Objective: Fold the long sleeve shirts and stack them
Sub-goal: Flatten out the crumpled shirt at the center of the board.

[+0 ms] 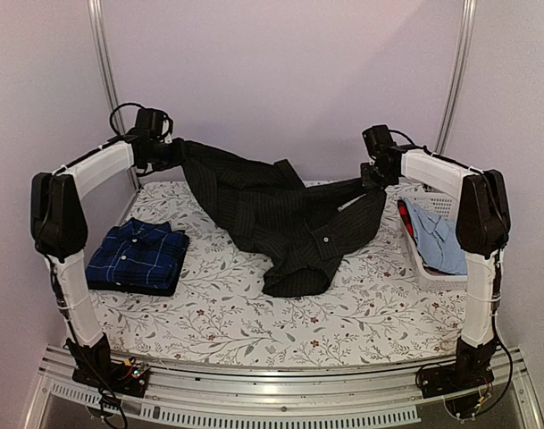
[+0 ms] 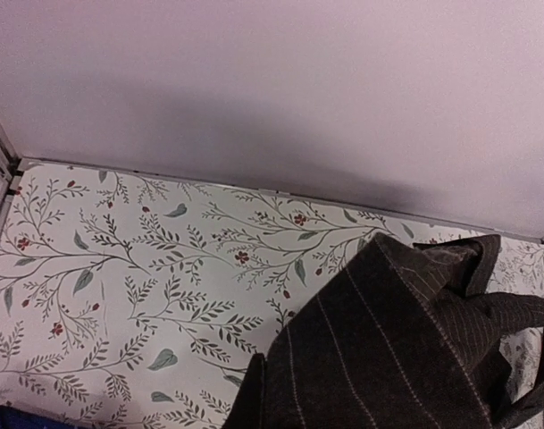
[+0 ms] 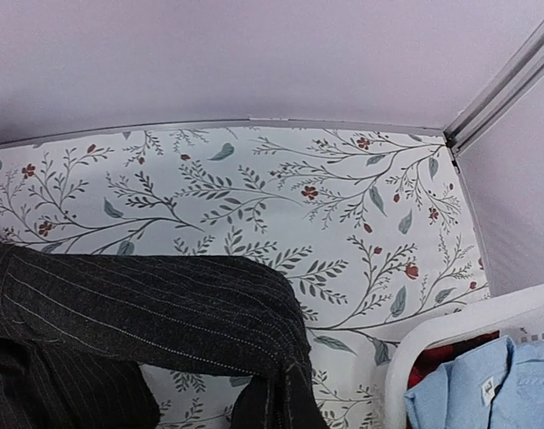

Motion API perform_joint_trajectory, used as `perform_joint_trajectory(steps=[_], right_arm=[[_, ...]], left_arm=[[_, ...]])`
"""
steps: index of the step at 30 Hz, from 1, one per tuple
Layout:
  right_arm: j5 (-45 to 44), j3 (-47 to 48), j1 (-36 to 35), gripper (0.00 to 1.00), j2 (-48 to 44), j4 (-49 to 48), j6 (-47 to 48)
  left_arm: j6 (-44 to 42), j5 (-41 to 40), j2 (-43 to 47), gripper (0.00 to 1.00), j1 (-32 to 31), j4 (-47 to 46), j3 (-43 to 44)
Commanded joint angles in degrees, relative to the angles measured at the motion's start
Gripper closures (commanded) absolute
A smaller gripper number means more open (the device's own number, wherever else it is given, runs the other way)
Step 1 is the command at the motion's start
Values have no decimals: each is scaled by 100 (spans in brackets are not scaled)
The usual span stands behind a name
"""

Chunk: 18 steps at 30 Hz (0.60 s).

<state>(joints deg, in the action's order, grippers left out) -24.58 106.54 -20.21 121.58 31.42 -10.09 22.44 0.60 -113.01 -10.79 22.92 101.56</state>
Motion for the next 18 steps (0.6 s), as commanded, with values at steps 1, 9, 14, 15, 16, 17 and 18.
perform_joint_trajectory(steps=[1,9,14,15,16,17,18], right_arm=[[-80,368,266,97,93,277,8],[-239,641,496,96,311,537,-4],[-202,764,717,96,288,558,-11],[-178,816,764,96,294,565,-6],[-168,875,793,96,312,579,4],[-162,960,825,95,334,601,19],[-152,1048,856,95,365,636,31]], left_arm=[[-131,-35,-444,100,123,514,798],[-52,-369,-932,100,404,1020,1198],[-98,-249,-1050,100,612,1130,1246],[-118,-259,-1066,100,619,1146,1256],[-131,-262,-1092,100,629,1165,1272],[-129,-260,-1118,100,643,1189,1304],[-119,-239,-1156,100,662,1215,1331]])
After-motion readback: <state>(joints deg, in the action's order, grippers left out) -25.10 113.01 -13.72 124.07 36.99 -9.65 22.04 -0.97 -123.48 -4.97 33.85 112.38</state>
